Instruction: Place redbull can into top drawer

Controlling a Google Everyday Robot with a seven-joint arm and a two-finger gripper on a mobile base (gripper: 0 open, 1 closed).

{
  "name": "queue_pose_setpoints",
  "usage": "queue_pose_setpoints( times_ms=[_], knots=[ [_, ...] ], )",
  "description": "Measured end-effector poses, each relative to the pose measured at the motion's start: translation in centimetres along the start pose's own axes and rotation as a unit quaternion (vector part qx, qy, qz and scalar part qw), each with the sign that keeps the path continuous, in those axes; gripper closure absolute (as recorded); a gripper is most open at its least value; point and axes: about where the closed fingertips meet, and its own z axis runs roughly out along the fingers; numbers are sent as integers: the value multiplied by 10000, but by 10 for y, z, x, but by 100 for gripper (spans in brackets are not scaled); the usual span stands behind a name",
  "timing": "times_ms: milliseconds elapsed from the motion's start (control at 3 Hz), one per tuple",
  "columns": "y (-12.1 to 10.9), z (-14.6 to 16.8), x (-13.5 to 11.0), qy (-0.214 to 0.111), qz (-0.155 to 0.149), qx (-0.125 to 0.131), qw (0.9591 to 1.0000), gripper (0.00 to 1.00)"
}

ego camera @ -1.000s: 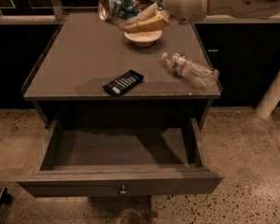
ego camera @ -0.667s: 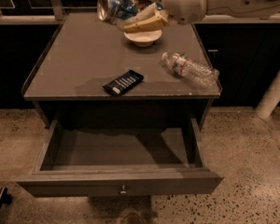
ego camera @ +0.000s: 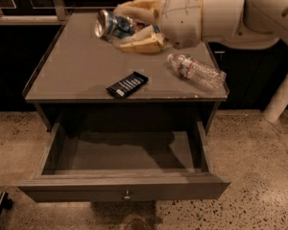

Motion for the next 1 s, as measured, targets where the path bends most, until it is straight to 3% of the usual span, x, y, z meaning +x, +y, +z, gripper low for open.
queue_pose_setpoints(
  times_ms=[333,667,1000],
  knots=[
    [33,-4,22,106,741,445,9962,100],
    [83,3,59,356,1478,537,9869,100],
    [122,8,89,570,1992,567,9767,100]
  ],
)
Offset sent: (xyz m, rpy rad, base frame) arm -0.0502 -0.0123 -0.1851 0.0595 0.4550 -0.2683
